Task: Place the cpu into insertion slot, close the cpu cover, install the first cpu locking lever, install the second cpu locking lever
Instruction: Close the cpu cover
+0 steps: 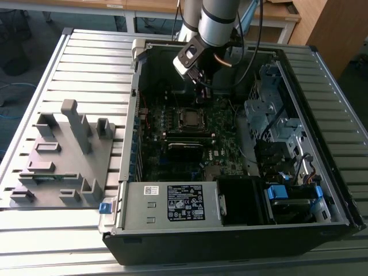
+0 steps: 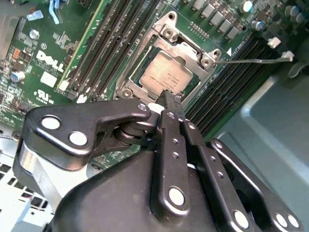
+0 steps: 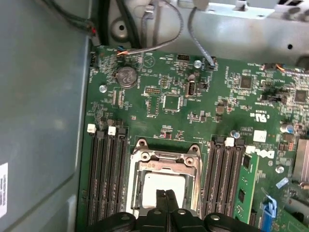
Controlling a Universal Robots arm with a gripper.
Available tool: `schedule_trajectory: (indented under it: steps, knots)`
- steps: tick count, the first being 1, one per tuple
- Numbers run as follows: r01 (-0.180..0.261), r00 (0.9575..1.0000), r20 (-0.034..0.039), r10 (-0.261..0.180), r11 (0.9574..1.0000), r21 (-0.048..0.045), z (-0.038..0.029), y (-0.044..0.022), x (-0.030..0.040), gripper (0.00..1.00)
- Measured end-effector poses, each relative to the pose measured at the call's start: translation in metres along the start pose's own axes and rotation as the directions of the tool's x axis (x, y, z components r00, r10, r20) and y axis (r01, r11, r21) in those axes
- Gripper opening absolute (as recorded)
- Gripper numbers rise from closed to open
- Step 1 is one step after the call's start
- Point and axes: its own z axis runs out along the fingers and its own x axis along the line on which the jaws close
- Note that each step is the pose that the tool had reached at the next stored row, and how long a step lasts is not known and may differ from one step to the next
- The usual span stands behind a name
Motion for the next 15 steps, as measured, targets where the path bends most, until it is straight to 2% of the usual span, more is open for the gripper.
schedule_trajectory:
  steps: [2, 9, 12, 15]
  knots:
    - [0.023, 0.9997, 0.0014, -0.023, 0.9997, 0.0004, 0.0001, 0.0000, 0.0000, 0.10]
    - [0.037, 0.9993, 0.0024, -0.037, 0.9993, 0.0005, 0.0002, 0.0000, 0.0000, 0.10]
    - [0.079, 0.9969, 0.0058, -0.079, 0.9969, 0.0016, 0.0003, -0.0001, 0.0000, 0.10]
    - [0.124, 0.9922, 0.0095, -0.125, 0.9922, 0.0028, 0.0004, -0.0001, 0.0000, 0.10]
